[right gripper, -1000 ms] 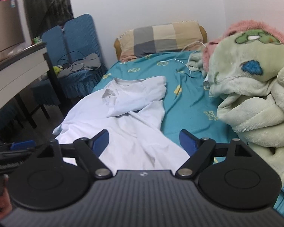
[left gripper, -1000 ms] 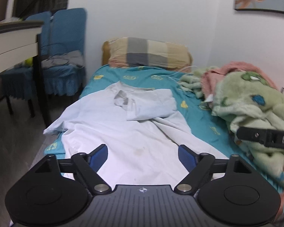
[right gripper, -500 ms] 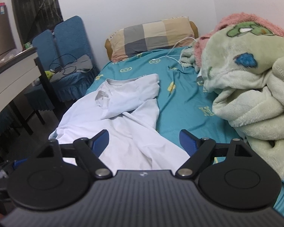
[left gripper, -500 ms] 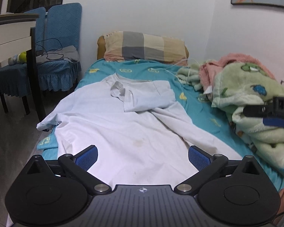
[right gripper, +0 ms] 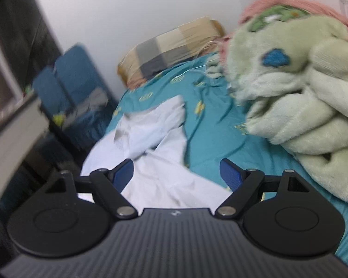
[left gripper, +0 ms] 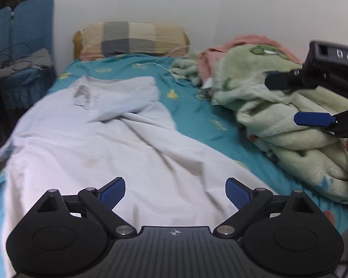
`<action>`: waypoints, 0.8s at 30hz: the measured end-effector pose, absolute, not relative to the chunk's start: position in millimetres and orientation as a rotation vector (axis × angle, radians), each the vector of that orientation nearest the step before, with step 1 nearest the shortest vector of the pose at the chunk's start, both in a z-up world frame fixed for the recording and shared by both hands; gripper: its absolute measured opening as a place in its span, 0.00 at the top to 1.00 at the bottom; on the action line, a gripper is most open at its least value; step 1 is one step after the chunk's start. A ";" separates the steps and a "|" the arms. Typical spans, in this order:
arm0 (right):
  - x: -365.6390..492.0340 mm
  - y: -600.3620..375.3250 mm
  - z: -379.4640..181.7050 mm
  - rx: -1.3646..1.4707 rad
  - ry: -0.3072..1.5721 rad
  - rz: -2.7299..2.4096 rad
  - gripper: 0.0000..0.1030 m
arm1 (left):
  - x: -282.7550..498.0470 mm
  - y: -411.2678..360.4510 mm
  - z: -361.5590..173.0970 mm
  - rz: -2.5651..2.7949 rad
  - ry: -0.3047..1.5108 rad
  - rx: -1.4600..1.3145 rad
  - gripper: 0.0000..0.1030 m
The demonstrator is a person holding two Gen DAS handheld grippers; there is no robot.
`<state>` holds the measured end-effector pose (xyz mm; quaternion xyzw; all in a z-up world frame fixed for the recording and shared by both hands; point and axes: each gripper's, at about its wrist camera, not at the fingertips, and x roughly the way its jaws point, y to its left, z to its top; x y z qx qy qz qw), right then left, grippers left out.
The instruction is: Fold clothes
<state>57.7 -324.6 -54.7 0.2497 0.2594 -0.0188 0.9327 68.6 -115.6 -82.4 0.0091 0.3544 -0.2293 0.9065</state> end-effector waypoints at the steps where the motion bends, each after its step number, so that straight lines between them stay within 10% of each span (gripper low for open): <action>1: 55.8 -335.0 -55.7 0.543 0.520 -0.066 0.19 | 70.7 -126.6 -87.0 -0.493 0.751 0.003 0.13; 24: 47.5 -402.1 -79.9 0.762 0.455 -0.275 0.19 | 81.3 -288.2 -167.6 -0.721 0.915 0.233 0.46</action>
